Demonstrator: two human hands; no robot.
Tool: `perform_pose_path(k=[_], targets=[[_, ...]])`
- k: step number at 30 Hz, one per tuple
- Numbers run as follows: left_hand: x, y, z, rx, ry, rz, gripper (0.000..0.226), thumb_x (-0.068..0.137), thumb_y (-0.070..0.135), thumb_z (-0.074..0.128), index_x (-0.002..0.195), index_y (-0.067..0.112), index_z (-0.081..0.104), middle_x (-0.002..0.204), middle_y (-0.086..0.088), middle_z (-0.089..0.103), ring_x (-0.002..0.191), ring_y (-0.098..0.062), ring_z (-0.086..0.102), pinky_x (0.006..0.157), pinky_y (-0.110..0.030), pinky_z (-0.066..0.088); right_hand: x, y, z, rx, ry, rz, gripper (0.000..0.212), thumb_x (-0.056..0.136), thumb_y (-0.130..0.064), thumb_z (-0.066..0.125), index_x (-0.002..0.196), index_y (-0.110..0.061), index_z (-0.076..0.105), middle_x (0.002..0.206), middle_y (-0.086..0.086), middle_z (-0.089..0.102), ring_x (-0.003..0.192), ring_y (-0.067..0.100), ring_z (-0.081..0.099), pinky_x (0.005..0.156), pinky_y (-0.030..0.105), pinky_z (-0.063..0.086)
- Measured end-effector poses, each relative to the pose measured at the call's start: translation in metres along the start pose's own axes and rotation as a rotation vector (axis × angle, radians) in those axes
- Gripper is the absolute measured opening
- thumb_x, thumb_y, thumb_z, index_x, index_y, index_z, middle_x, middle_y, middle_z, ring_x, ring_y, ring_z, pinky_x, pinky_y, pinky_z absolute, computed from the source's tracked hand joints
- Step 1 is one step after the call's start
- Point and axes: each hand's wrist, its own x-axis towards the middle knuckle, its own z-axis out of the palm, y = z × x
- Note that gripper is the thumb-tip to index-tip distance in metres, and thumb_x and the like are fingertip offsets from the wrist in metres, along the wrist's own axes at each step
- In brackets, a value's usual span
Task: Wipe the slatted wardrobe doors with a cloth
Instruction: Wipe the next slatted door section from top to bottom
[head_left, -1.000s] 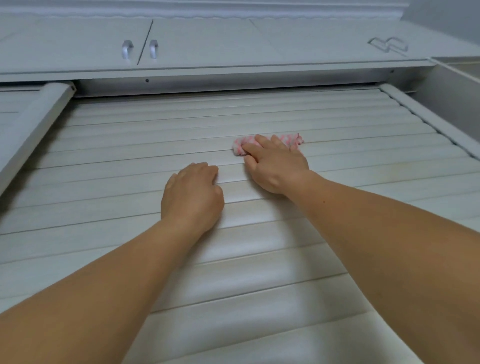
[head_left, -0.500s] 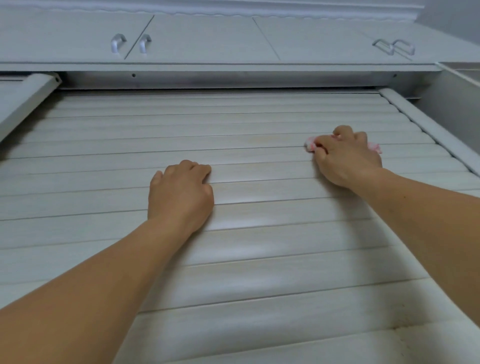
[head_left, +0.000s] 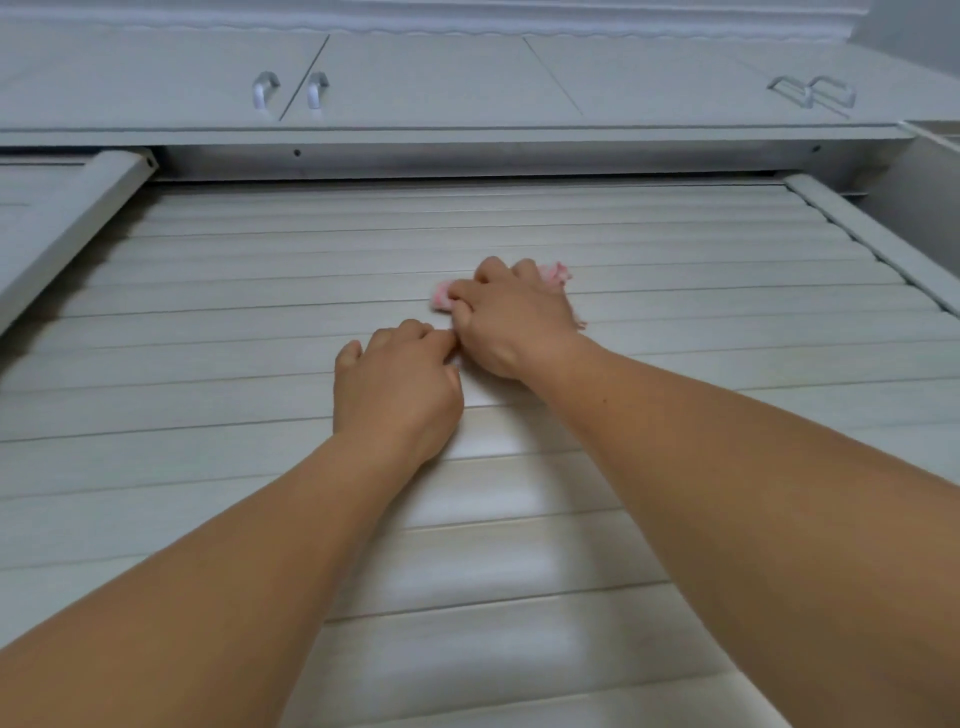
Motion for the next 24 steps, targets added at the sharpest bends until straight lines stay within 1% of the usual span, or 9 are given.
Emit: perform_pose_path(k=[4, 8, 11, 13, 16, 18, 20, 21, 24], targets=[[0.002, -0.002, -0.002, 0.029, -0.006, -0.010, 0.041, 0.093, 0.022, 0.030, 0.128, 0.033, 0.049, 0.130, 0.005, 0.049, 0.119, -0.019, 0.042, 0.107, -0.044, 0.023, -0.005, 0.019, -0.005, -0.008, 0.008, 0.002, 0.043, 0.099, -0.034, 0.023, 0.135, -0.032, 0.047, 0.135, 0.000, 0.042, 0.124, 0.027, 0.033, 0.099, 0.045, 0.027], [0.004, 0.001, -0.003, 0.029, 0.009, -0.036, 0.038, 0.095, 0.022, 0.029, 0.121, 0.030, 0.055, 0.122, 0.003, 0.053, 0.113, -0.020, 0.046, 0.106, -0.044, 0.023, -0.017, 0.060, -0.010, -0.021, 0.005, 0.119, 0.042, 0.098, -0.036, 0.023, 0.132, -0.034, 0.048, 0.133, 0.002, 0.044, 0.123, 0.029, 0.035, 0.102, 0.052, 0.030], [0.005, 0.004, -0.002, 0.035, 0.014, -0.053, 0.037, 0.094, 0.023, 0.029, 0.120, 0.028, 0.055, 0.119, 0.002, 0.053, 0.111, -0.021, 0.047, 0.105, -0.045, 0.024, -0.027, 0.096, -0.014, -0.082, 0.013, 0.247, 0.042, 0.098, -0.041, 0.022, 0.129, -0.040, 0.049, 0.136, 0.000, 0.044, 0.129, 0.031, 0.032, 0.106, 0.055, 0.024], [0.005, 0.005, -0.001, 0.037, 0.012, -0.053, 0.037, 0.094, 0.023, 0.029, 0.120, 0.028, 0.055, 0.119, 0.003, 0.053, 0.111, -0.020, 0.047, 0.106, -0.045, 0.023, -0.037, 0.118, -0.014, -0.121, 0.013, 0.337, 0.042, 0.098, -0.045, 0.019, 0.131, -0.043, 0.045, 0.142, -0.004, 0.041, 0.135, 0.031, 0.025, 0.107, 0.055, 0.019], [0.005, 0.004, -0.002, 0.032, 0.014, -0.044, 0.038, 0.093, 0.023, 0.030, 0.121, 0.030, 0.055, 0.119, 0.006, 0.053, 0.110, -0.018, 0.047, 0.107, -0.043, 0.021, -0.051, 0.149, -0.010, -0.129, -0.033, 0.469, 0.049, 0.095, -0.047, 0.016, 0.141, -0.037, 0.032, 0.150, -0.003, 0.030, 0.136, 0.037, 0.021, 0.110, 0.056, 0.015], [0.006, 0.003, -0.002, 0.029, 0.024, -0.034, 0.037, 0.093, 0.024, 0.031, 0.120, 0.032, 0.055, 0.118, 0.007, 0.054, 0.109, -0.017, 0.048, 0.107, -0.040, 0.020, -0.047, 0.162, -0.007, -0.055, -0.082, 0.537, 0.061, 0.089, -0.053, 0.004, 0.143, -0.035, 0.026, 0.153, -0.001, 0.024, 0.138, 0.040, 0.018, 0.111, 0.058, 0.013], [0.008, 0.001, -0.003, 0.011, 0.036, -0.028, 0.036, 0.093, 0.023, 0.031, 0.117, 0.030, 0.057, 0.115, 0.007, 0.056, 0.105, -0.016, 0.050, 0.105, -0.037, 0.020, -0.031, 0.166, -0.005, 0.000, -0.090, 0.545, 0.073, 0.079, -0.056, -0.006, 0.143, -0.037, 0.023, 0.155, 0.002, 0.020, 0.140, 0.042, 0.015, 0.111, 0.061, 0.011], [0.008, 0.000, -0.004, -0.004, 0.042, -0.025, 0.036, 0.093, 0.021, 0.032, 0.115, 0.029, 0.059, 0.113, 0.007, 0.058, 0.103, -0.016, 0.051, 0.105, -0.035, 0.020, -0.023, 0.162, -0.006, 0.020, -0.097, 0.539, 0.072, 0.080, -0.055, -0.005, 0.144, -0.037, 0.021, 0.156, 0.002, 0.017, 0.141, 0.041, 0.013, 0.111, 0.061, 0.011], [0.011, -0.005, -0.008, -0.058, 0.079, -0.009, 0.034, 0.092, 0.018, 0.034, 0.105, 0.023, 0.065, 0.106, 0.004, 0.063, 0.098, -0.018, 0.054, 0.101, -0.029, 0.022, -0.004, 0.137, -0.006, 0.066, -0.121, 0.465, 0.057, 0.095, -0.049, 0.003, 0.148, -0.035, 0.018, 0.159, -0.002, 0.008, 0.143, 0.039, 0.005, 0.112, 0.060, 0.009]])
